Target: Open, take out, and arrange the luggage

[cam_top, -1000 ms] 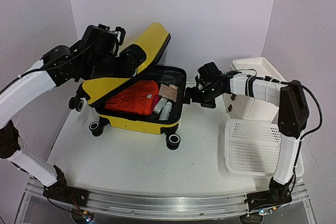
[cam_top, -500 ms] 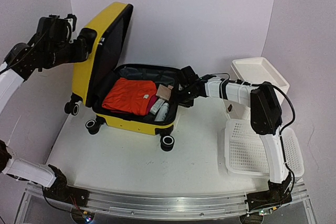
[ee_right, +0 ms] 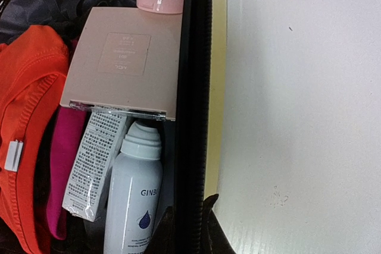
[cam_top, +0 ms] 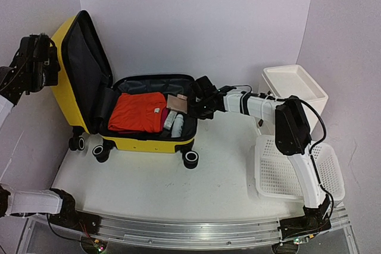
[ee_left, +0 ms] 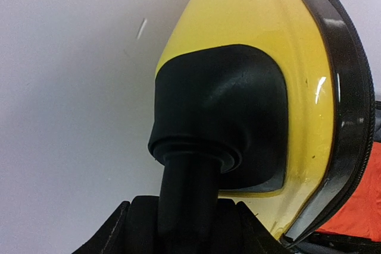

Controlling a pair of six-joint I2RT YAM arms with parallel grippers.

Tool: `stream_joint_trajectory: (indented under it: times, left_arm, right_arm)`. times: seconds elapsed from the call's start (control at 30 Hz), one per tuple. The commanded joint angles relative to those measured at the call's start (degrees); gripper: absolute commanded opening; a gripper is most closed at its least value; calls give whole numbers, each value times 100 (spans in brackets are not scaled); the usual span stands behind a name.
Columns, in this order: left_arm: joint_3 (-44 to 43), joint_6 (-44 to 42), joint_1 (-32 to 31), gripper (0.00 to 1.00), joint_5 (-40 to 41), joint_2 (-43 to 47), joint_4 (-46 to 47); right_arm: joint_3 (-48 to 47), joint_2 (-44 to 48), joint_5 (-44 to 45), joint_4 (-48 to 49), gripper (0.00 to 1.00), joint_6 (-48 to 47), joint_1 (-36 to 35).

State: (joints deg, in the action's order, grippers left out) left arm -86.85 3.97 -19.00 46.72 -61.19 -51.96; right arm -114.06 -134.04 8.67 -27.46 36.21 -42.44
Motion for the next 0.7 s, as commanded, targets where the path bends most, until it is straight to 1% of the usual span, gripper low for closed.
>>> stream_joint_trajectory:
  times: [0.0,0.13,0.23,0.3,0.4,0.53,0.63,0.67]
  left_arm:
    - [206,96,310,11,1002,237,159]
    - [229,-95,590,10,1146,224,176]
    - [323,-229,725,12,1397,238,240]
    - [431,-277,884,13,1379,238,300]
    - [621,-301,1014,17,1557,289,303]
    - [857,-387,1112,19,1876,482,532]
    - [954,-761,1126,23,2025,516,837]
    - [966,-866,1128,25,2063,497,927]
  right_arm:
    - [-86,154,-1281,593,0,-83,-825]
    - [210,356,-1428,915,0,147,-1029]
    - [433,531,-1477,1172,0,326,-1173]
    - [531,625,-1465,1258,0,387,-1265]
    - [770,764,-1605,1424,0,602,-1316]
    - [1213,1013,-1575,1755,0,774,-1450]
    - [1305,1042,-1603,1888,0,823,-1510]
    - [1303,1032,-1601,1908,0,821,-1513]
